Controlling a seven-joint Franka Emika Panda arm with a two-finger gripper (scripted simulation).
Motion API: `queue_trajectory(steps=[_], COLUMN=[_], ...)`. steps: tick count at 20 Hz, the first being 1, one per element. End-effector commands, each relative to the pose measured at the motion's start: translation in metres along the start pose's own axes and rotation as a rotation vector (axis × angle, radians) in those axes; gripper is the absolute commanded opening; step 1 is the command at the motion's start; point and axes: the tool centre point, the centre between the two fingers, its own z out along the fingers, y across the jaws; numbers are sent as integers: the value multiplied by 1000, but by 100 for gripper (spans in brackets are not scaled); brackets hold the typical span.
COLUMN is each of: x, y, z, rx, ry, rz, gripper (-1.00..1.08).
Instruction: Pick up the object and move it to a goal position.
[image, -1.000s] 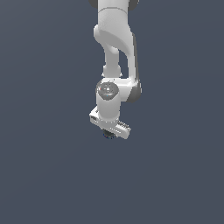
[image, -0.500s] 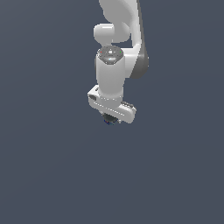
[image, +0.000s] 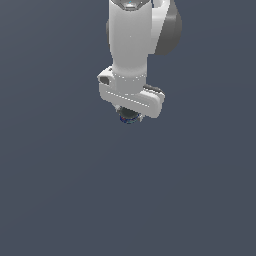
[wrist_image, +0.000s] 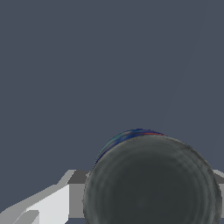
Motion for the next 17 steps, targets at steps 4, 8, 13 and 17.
queue_trajectory(steps=[4,8,13,17], x=[-5,-7,-6,-5], y=[-1,-1,-2,-2], z=[-36,-50,-54,-50], rx=[0,0,0,0], ry=[0,0,0,0], rz=[0,0,0,0], gripper=[-100,-100,-100,-100])
